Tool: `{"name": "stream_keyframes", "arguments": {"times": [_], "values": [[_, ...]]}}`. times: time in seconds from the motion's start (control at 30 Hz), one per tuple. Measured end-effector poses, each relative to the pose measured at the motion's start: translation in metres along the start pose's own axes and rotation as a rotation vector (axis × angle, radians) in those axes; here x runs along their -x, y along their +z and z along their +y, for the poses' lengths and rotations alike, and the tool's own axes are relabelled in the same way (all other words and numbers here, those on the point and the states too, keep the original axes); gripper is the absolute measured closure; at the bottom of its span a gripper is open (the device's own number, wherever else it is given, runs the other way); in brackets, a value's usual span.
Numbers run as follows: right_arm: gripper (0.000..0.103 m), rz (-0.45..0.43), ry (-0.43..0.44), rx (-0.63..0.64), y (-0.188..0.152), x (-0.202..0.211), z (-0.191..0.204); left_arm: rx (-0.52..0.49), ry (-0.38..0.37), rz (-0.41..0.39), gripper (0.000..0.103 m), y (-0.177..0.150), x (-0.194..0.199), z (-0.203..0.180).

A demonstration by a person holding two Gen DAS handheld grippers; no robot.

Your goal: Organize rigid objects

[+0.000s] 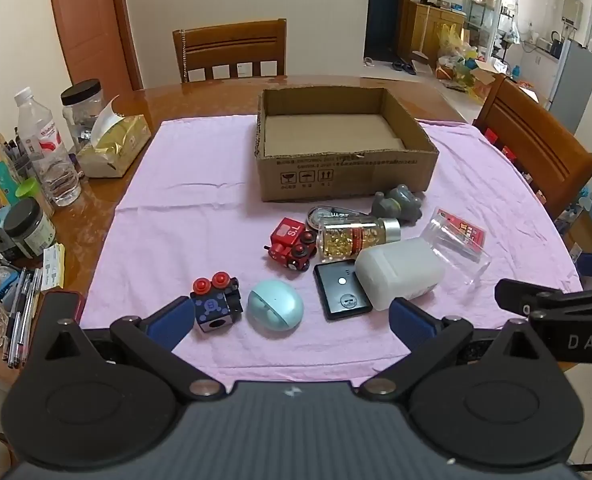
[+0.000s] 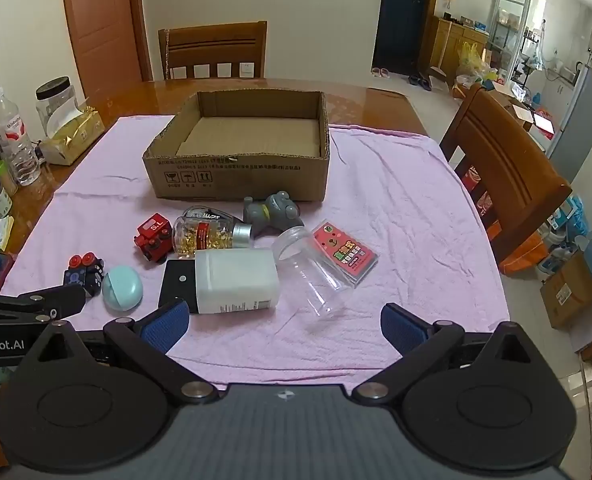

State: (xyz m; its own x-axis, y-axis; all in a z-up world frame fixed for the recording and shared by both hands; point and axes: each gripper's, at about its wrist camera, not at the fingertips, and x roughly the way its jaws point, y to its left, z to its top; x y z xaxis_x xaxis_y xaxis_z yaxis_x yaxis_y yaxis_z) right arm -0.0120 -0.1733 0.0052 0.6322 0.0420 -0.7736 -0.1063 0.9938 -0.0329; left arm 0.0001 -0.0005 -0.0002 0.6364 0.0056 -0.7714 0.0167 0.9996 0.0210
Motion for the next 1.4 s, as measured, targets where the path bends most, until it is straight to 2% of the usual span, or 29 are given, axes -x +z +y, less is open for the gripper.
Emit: {"name": "stream_keyframes", "arguments": {"times": [0.2,0.4,1.4], "values": [[0.000,-0.002,0.006,-0.003,0.000,-0.001,0.001,0.016,-0.029,0.006,0.001,0.001,0.003,0.011],[0.000,0.001,0.007,-0.001,-0.001,0.002,0.001,0.013,-0.008,-0.003,0.001,0.001,0.003,0.002],[0.000,-0.018,-0.001,0.002,0.001,0.007,0.001,0.009,-0.008,-0.014,0.001,0.001,0.014,0.001]]}}
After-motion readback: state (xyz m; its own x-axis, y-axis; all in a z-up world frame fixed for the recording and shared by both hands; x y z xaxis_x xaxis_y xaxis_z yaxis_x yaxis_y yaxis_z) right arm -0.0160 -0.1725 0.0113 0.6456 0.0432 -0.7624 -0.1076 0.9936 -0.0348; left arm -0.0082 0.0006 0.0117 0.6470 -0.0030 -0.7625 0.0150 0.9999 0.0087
